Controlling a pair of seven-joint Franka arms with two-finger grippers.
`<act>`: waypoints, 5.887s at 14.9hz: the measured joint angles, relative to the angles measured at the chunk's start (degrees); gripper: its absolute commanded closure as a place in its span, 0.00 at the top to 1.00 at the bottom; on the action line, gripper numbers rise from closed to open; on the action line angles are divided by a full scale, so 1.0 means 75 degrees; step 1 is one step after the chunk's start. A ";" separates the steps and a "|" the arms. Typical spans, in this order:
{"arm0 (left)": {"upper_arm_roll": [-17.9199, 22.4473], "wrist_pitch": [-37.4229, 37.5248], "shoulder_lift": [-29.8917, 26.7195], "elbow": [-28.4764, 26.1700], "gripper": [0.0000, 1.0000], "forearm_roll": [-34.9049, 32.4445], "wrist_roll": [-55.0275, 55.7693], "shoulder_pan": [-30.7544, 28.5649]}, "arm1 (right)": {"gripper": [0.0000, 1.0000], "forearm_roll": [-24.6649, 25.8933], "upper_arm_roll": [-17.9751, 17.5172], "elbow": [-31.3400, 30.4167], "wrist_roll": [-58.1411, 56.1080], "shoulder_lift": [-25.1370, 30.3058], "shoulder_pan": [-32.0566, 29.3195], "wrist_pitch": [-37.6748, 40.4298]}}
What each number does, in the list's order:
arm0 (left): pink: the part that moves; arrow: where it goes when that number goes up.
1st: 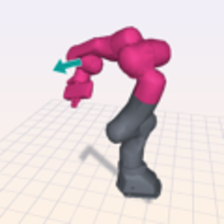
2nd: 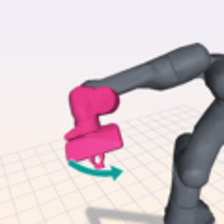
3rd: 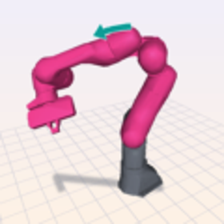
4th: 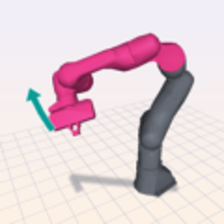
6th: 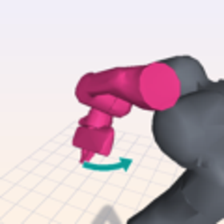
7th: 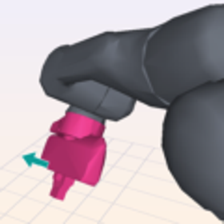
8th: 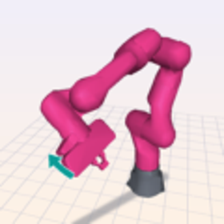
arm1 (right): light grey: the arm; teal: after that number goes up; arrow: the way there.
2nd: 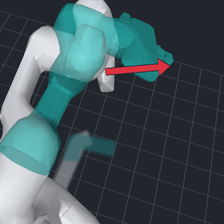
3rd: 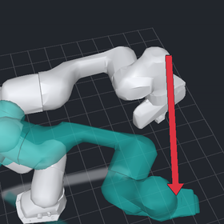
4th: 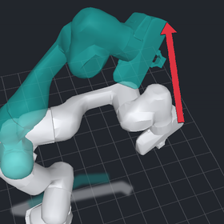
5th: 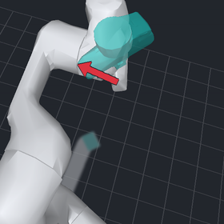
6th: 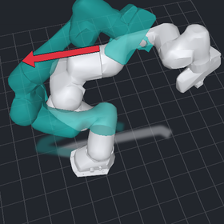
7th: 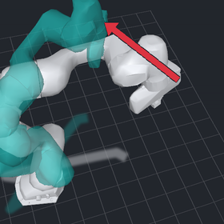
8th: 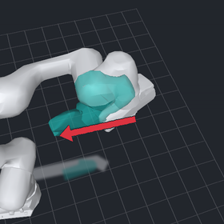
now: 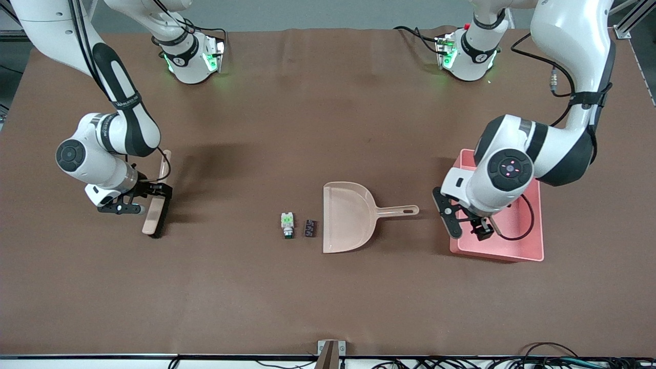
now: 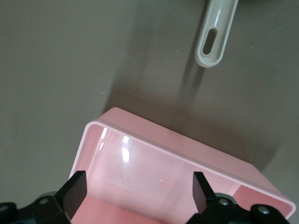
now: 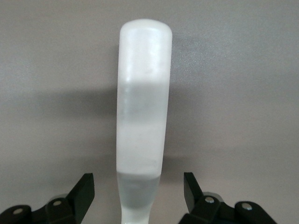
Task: Clean e-waste and dump in bin
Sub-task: 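Grasp the brush handle with the right gripper while the left gripper grasps the dustpan, then carry the brush toward the switch and capacitor with the right gripper, then sweep the switch and capacitor into the dustpan with the right gripper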
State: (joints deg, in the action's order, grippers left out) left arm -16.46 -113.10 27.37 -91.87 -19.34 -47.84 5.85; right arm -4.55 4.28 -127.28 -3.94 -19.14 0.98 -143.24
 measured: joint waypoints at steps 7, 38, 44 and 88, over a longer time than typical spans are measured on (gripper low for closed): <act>-0.0029 -0.0462 0.0494 -0.0014 1.00 -0.0369 -0.0046 0.0835 | 0.23 -0.0011 0.0000 -0.0003 0.0001 -0.0014 0.0000 0.0000; -0.0055 -0.1564 0.2082 0.0687 0.75 -0.0443 0.1376 0.2168 | 0.01 -0.0748 -0.0110 0.1552 0.3696 -0.0206 0.2889 0.1373; 0.0021 -0.1564 0.2135 0.0816 0.40 -0.0738 0.1374 0.2103 | 0.01 -0.0907 -0.0110 0.1646 0.3921 -0.0369 0.3228 0.1291; 0.0017 -0.1782 0.2220 0.0852 0.01 -0.1142 0.0251 0.2194 | 0.01 -0.1873 -0.0666 0.4397 0.5519 -0.2616 0.5328 -0.0013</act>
State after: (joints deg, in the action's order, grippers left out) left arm -16.33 -126.46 44.02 -85.48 -27.90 -45.95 22.31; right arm -18.60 -0.72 -94.31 37.45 -38.76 40.94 -143.34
